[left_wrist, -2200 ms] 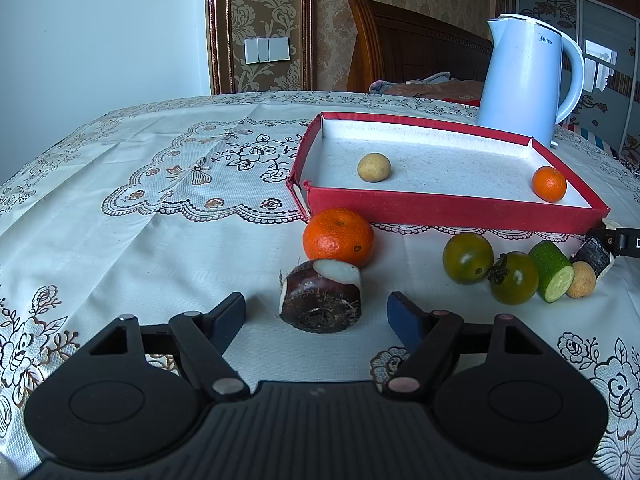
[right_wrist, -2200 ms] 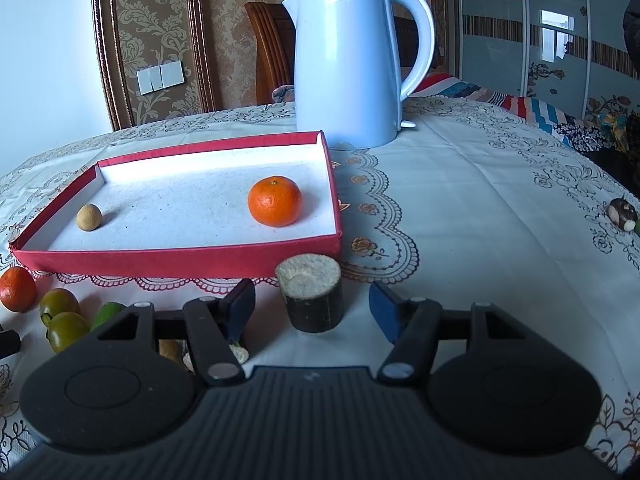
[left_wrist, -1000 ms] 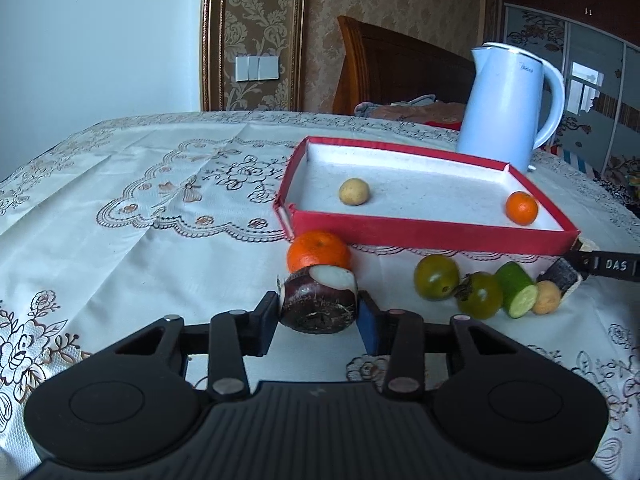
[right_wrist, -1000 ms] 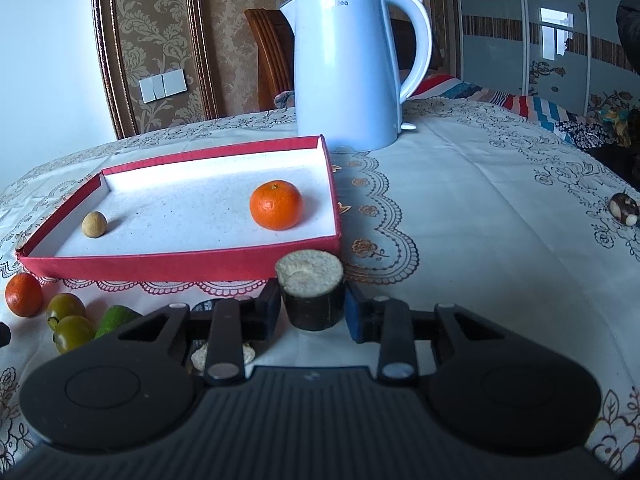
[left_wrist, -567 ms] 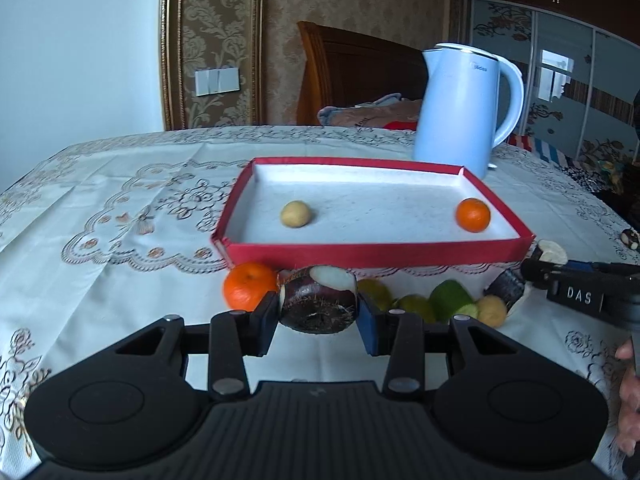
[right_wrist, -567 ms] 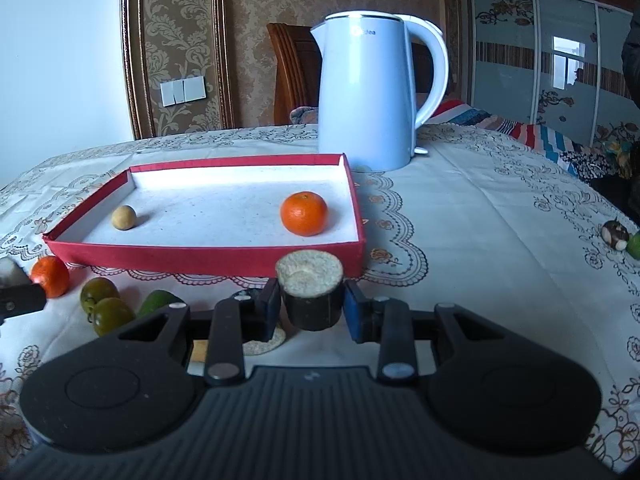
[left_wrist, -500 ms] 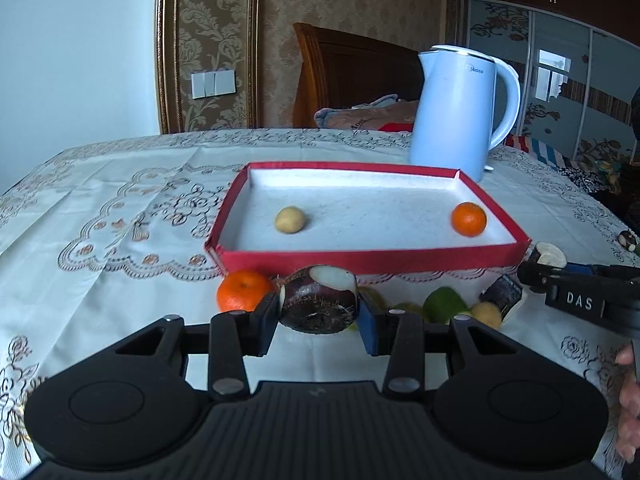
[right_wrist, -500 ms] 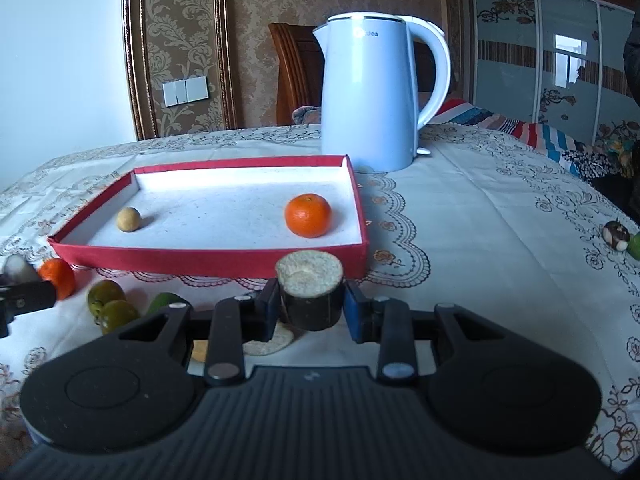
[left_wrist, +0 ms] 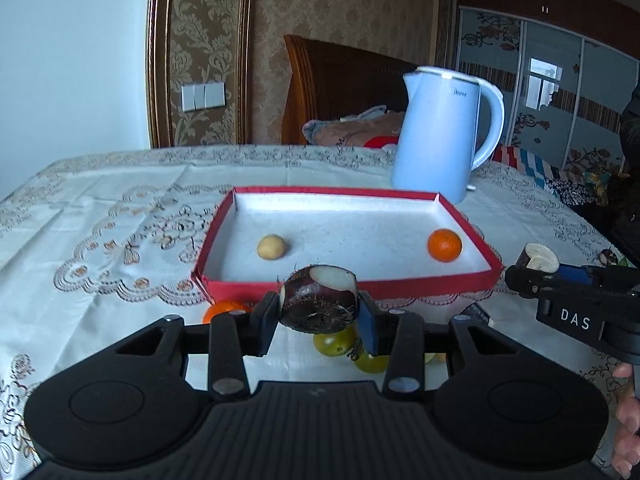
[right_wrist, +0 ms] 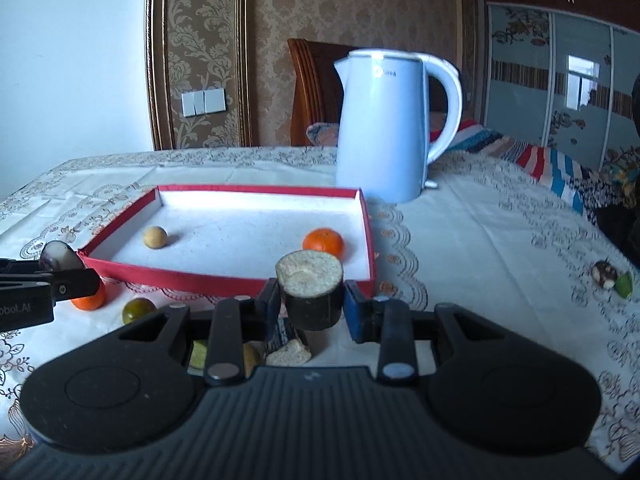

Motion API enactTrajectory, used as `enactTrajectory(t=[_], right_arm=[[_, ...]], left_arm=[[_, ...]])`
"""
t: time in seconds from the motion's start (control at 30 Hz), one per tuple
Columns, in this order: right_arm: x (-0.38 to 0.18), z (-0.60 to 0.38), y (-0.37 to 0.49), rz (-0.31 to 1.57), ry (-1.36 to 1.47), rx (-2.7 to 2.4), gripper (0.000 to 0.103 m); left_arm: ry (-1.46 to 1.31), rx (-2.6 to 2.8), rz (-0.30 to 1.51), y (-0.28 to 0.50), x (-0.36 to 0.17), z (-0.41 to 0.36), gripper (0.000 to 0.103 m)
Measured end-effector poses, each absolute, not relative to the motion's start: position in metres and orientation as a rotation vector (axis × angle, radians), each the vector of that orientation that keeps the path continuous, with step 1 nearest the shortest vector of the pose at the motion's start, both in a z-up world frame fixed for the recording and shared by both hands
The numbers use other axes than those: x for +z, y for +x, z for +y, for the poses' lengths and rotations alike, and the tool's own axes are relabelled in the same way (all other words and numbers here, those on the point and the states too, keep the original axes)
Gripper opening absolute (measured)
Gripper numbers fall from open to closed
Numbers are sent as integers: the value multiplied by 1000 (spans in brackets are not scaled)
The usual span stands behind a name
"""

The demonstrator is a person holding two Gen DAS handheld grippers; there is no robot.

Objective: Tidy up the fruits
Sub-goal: 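Lift and carry the bark cylinder and purple fruit over the red tray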

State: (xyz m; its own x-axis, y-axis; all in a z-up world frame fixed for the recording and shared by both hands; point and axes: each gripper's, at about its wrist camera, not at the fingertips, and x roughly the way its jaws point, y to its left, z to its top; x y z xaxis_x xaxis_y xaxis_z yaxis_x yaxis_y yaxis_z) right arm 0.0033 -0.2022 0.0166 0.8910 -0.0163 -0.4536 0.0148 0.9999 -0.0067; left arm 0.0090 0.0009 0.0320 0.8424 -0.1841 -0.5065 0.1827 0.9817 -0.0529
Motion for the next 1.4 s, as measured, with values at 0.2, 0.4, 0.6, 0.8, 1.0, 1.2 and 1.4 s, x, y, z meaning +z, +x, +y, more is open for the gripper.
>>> enactTrajectory(t=[0.2,0.4,0.6,0.8,1.0,1.2,1.4], right_arm=[[28,-199,6,442,-24,-22,32],[32,-198,16,436,-19,-29,32],[27,-196,35,443,-6,-36,32],[15,-196,66,491,11,-35,32],[3,-190,96,524,2,-42,32],[-11,-181,119,565,-23,-38,32],[-23,-175,135,588,-43,-30,32]], left_arm=[[13,-181,494,13,45,0,41],[13,-137,497,31,47,2,41],[6,-105,525,58,40,4,41],[23,-69,556,92,31,-2,41],[29,-58,583,119,19,-12,41],[26,-75,649,141,-1,-17,41],[8,-66,683,157,-15,-15,41]])
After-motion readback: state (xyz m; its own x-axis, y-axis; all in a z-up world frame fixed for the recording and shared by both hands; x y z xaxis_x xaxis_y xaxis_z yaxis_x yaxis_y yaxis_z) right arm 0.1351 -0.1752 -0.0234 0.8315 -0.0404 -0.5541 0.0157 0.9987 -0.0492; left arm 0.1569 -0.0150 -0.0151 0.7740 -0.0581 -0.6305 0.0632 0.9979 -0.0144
